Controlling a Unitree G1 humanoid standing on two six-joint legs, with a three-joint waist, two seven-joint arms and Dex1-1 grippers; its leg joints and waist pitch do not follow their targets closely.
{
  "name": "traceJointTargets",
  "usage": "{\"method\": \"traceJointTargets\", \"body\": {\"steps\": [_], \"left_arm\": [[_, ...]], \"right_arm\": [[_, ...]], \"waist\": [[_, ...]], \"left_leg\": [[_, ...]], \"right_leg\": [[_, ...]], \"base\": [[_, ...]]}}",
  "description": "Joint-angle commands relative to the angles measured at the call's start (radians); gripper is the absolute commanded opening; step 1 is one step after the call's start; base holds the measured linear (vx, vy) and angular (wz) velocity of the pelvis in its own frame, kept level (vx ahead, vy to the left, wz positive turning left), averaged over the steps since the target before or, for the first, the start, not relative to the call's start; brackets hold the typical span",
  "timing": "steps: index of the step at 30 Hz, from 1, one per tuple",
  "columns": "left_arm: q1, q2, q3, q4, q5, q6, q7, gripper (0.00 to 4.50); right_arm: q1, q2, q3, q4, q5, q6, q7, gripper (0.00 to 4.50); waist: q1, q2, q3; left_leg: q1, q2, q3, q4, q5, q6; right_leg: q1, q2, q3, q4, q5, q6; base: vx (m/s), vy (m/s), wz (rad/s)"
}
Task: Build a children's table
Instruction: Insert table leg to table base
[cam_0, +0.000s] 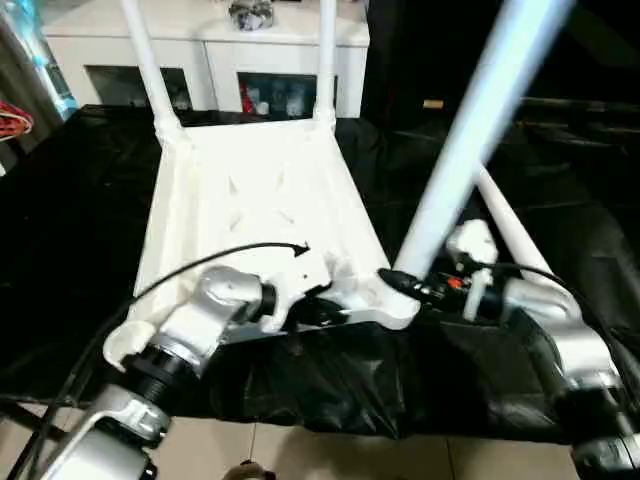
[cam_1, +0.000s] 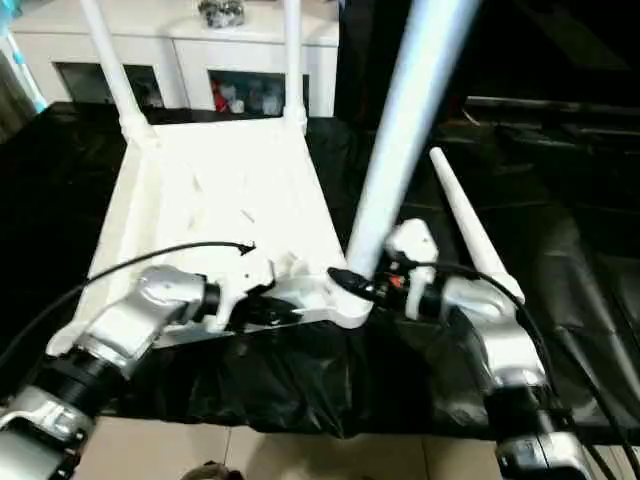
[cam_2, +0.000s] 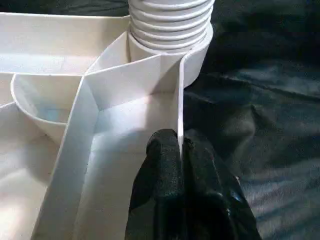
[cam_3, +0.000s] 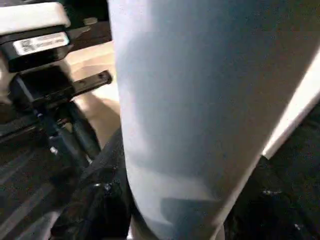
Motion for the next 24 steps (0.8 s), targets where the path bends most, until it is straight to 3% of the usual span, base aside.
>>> {"method": "traceJointTargets", "body": {"steps": [1, 13, 18, 24], "left_arm": [[-0.042, -0.001, 0.031, -0.038, -0.036, -0.043, -0.038, 0.0], [-0.048, 0.035, 0.016, -0.056, -0.051, -0.073, -0.134, 0.0], [-0.062, 0.064, -0.006, -0.043, -0.054, -0.089, -0.226, 0.0], [-0.09, 0.058, 0.013, 0.008, -0.041, -0.102, -0.218, 0.0]], "right_arm": [[0.016, -0.01, 0.048, 0.081, -0.048, 0.051, 0.023, 1.88], [-0.001, -0.023, 0.096, 0.103, -0.044, 0.035, 0.151, 1.88], [0.023, -0.043, 0.133, 0.068, -0.049, 0.004, 0.229, 1.88], [0.029, -0.043, 0.138, 0.065, -0.06, -0.016, 0.254, 1.88]], "waist": [[0.003, -0.01, -0.065], [0.0, -0.01, -0.06], [0.004, -0.008, -0.056], [0.013, -0.008, -0.052]], "left_leg": [[0.02, 0.044, -0.019, -0.075, -0.303, 0.023], [0.02, 0.048, -0.018, -0.079, -0.311, 0.026], [0.024, 0.05, -0.02, -0.082, -0.339, 0.02], [0.032, 0.05, -0.021, -0.084, -0.392, 0.002]], "right_leg": [[0.04, -0.073, 0.042, -0.09, -0.369, -0.181], [0.04, -0.073, 0.045, -0.086, -0.33, -0.206], [0.036, -0.075, 0.046, -0.091, -0.371, -0.194], [0.03, -0.077, 0.047, -0.097, -0.428, -0.191]], "base": [[0.0, 0.0, 0.0], [0.0, 0.0, 0.0], [0.0, 0.0, 0.0], [0.0, 0.0, 0.0]]}}
